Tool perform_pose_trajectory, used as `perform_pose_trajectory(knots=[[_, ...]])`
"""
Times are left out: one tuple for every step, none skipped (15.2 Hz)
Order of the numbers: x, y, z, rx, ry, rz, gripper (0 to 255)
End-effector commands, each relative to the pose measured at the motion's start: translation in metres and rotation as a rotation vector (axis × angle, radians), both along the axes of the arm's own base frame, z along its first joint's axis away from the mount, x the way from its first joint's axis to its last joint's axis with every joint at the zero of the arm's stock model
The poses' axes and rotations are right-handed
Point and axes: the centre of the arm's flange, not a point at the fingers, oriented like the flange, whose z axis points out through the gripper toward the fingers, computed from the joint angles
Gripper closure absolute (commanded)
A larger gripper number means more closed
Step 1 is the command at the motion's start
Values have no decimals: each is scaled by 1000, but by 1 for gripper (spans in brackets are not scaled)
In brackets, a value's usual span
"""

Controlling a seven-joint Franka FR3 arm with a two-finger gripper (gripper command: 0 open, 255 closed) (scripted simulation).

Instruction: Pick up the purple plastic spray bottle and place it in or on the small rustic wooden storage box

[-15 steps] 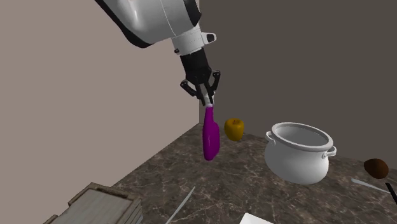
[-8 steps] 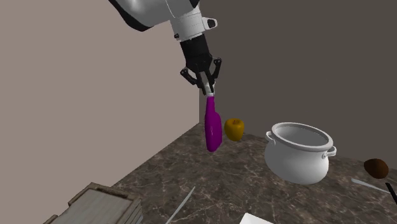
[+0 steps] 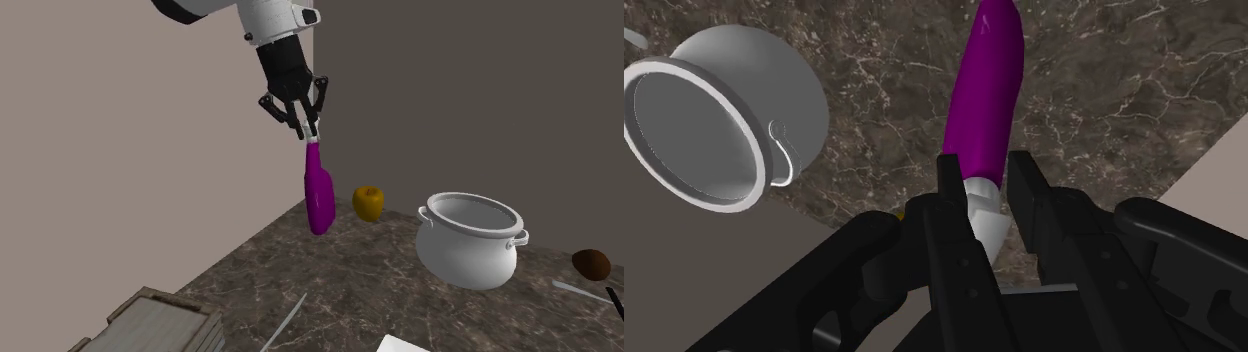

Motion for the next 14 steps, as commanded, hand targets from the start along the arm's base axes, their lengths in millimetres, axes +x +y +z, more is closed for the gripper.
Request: perform_pose_trajectory(knots=[[-6, 25, 8, -1, 0, -1, 255], [-9, 37, 11, -1, 0, -1, 255], [-11, 50, 15, -1, 0, -1, 255], [-14, 63, 18, -1, 0, -1, 255], [-16, 75, 21, -1, 0, -1, 255], [-19, 88, 24, -1, 0, -1, 255], [-22, 100, 27, -1, 0, -1, 255], [-24, 113, 31, -1, 0, -1, 255], [-27, 125, 34, -1, 0, -1, 255], [-29, 138, 37, -1, 0, -1, 255], [-32, 150, 40, -1, 0, -1, 255], [-35, 163, 43, -1, 0, -1, 255], [-37, 175, 47, -1, 0, -1, 255], [-40, 188, 50, -1, 0, -1, 255]])
